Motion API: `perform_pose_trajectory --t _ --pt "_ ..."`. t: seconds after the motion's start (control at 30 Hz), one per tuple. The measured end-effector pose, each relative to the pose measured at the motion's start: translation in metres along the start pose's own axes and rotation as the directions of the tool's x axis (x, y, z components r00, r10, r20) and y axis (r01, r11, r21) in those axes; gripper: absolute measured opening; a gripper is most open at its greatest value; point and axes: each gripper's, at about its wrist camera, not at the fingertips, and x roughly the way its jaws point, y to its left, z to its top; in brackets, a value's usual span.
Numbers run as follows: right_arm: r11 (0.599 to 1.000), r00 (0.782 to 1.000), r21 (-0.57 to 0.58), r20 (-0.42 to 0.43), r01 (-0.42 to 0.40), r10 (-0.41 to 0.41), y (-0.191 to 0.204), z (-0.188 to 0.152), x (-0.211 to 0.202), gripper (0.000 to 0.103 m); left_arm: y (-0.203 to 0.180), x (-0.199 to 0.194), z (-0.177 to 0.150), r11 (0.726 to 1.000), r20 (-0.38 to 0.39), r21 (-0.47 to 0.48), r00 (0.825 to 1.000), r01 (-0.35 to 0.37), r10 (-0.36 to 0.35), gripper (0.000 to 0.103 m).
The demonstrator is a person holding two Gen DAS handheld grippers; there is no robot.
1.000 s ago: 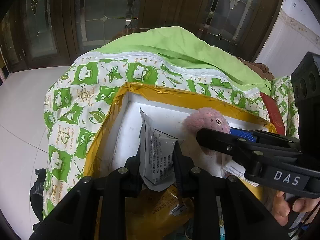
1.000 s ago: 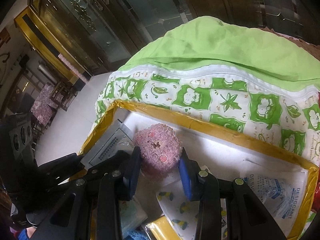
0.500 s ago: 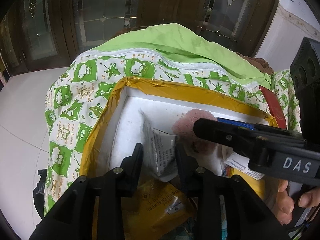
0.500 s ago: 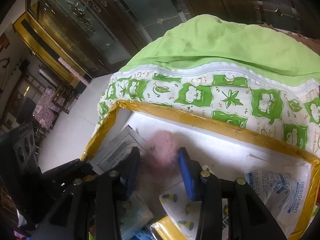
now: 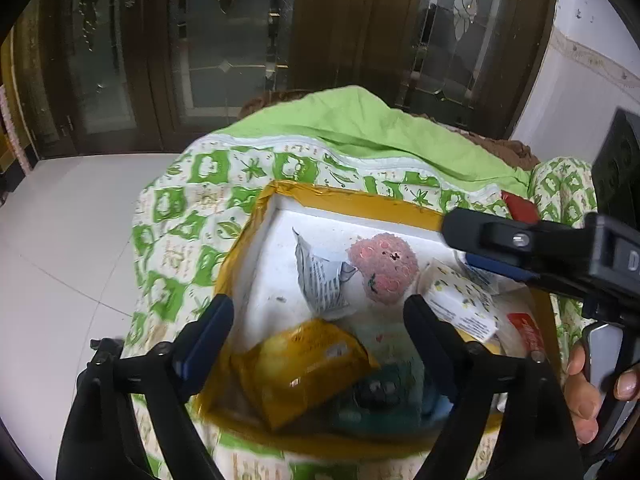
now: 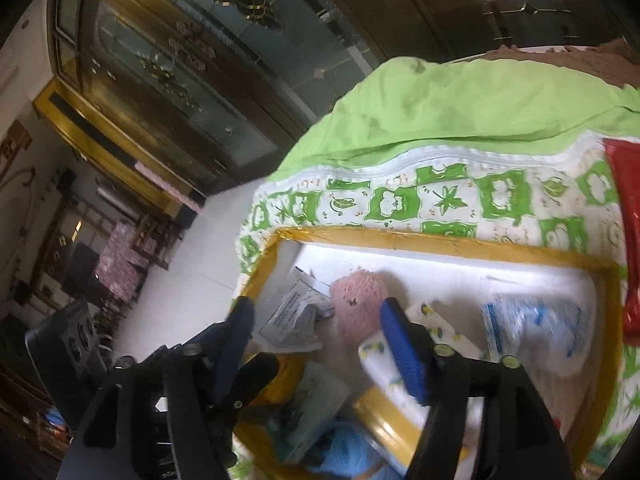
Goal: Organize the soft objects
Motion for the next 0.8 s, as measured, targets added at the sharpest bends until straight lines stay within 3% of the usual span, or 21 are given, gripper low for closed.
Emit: perform_pose_trajectory --t 0.1,0.47,0.8 --pt "1.000 1.000 0.024 0.011 0.004 -0.004 -0.002 -0.012 -0.015 0.088 0.000 -0.013 -0.008 1.000 0.013 -0.018 1.000 -0.019 0.019 0.093" --pt "0.999 0.999 0.032 -0.001 -0.034 0.034 0.008 -0.062 -0.058 0.093 -0.023 -0.055 -0.050 0.993 0.039 0.042 0.994 -0.108 0.107 0.099" --pt "0.999 0.996 -0.041 0.082 -0.023 0.026 0.020 -0.115 -0.121 0.093 -0.044 -0.084 -0.076 0.996 0.067 0.007 0.994 -0.093 0.092 0.099"
